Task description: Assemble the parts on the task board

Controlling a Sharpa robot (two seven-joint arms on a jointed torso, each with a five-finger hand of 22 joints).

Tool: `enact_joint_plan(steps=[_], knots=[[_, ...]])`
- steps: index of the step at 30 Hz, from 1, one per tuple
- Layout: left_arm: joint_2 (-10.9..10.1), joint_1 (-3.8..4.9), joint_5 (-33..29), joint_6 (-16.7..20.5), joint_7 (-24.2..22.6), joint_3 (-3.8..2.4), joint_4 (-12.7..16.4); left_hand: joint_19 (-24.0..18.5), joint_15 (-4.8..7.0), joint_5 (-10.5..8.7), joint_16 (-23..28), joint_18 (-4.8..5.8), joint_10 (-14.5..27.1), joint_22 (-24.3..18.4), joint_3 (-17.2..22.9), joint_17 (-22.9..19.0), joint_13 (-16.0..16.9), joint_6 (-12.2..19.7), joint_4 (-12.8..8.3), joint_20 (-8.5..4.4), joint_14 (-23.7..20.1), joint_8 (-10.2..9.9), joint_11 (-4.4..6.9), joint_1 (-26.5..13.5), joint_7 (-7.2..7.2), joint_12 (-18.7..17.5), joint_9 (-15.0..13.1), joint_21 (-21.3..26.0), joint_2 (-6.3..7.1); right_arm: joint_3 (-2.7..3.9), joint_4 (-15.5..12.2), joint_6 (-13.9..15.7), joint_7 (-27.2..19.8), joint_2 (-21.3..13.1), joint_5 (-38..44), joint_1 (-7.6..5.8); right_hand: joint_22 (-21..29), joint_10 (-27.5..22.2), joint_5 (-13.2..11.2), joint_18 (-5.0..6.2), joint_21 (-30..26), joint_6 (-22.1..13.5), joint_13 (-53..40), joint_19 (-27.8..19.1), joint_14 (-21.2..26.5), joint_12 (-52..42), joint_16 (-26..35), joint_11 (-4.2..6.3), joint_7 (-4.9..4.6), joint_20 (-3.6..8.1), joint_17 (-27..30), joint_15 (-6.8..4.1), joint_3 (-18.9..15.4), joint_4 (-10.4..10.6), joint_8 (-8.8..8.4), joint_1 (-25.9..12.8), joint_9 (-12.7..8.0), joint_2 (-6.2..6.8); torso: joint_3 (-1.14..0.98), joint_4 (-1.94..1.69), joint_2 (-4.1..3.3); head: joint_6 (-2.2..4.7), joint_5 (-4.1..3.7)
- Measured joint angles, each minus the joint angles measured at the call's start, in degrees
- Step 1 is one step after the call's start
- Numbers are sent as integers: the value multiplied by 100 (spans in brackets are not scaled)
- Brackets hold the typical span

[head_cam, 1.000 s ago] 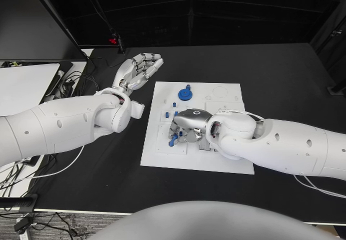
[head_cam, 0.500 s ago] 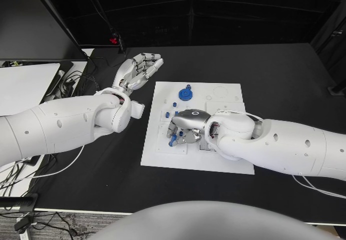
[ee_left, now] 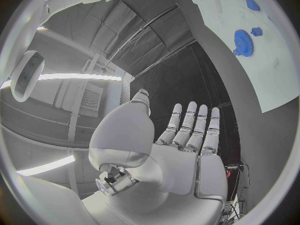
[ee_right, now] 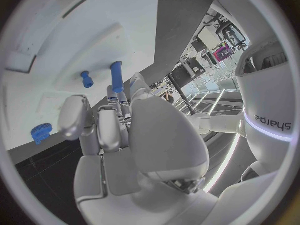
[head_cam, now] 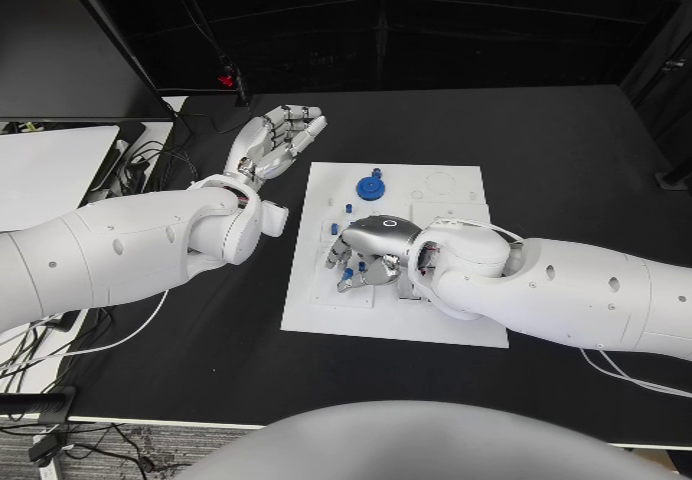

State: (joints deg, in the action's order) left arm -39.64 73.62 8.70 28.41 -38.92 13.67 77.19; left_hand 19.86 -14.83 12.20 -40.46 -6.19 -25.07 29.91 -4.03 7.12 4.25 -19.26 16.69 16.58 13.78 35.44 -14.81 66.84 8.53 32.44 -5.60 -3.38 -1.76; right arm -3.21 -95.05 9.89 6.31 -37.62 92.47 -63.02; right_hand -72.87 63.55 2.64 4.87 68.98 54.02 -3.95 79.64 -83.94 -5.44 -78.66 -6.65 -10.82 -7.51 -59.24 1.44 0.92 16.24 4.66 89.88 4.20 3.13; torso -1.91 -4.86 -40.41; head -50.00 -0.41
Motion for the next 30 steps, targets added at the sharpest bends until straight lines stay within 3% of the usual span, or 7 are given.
enact_joint_plan(steps=[3,10,15,24,30], knots=[[0,0,0,0,0,0,0,0,0,0,0,0,0,0,0,0,0,0,0,0,0,0,0,0,0,0,0,0,0,-1,-4,62,-32,5,-62,0,0,96,0,0,0,77,0,0,0,-25,0,42,45,0,0,0,20,-20,17,75,9,-75,0,1,-1,-1,-1],[-1,0,0,-1,0,0,0,0,0,0,0,0,0,-7,-13,-5,0,0,13,0,0,0,0,0,0,0,7,0,0,-2,-4,103,-15,18,-133,1,5,105,0,0,0,91,14,0,0,-25,0,51,44,0,0,0,20,-20,43,83,9,-82,-1,1,-1,-1,-1],[-6,0,0,-1,0,0,0,0,0,0,0,0,0,-8,-16,-6,0,0,16,0,0,0,0,0,0,0,7,0,0,-3,3,102,56,22,-132,2,39,-32,0,0,-45,86,34,0,0,28,30,-21,40,0,55,0,-8,-30,34,83,-3,-82,-3,3,-1,-1,3],[-10,0,0,-3,0,0,0,0,0,0,0,0,0,-8,-16,-6,0,22,16,0,0,-1,0,0,-21,0,7,0,0,-4,5,72,134,20,-103,3,59,-216,0,0,-67,28,34,0,0,80,65,-41,-18,0,99,0,-106,-4,-23,-55,-22,55,-3,5,-1,0,7],[-12,0,0,-4,0,0,-4,0,0,0,0,0,0,-8,-16,-5,1,21,16,0,0,-1,0,0,-21,0,7,0,0,-4,-26,-7,169,-11,-76,15,59,-216,0,1,-67,28,27,0,0,80,65,-42,-18,0,99,0,-144,2,-23,-116,-21,54,-3,8,-1,1,10]])
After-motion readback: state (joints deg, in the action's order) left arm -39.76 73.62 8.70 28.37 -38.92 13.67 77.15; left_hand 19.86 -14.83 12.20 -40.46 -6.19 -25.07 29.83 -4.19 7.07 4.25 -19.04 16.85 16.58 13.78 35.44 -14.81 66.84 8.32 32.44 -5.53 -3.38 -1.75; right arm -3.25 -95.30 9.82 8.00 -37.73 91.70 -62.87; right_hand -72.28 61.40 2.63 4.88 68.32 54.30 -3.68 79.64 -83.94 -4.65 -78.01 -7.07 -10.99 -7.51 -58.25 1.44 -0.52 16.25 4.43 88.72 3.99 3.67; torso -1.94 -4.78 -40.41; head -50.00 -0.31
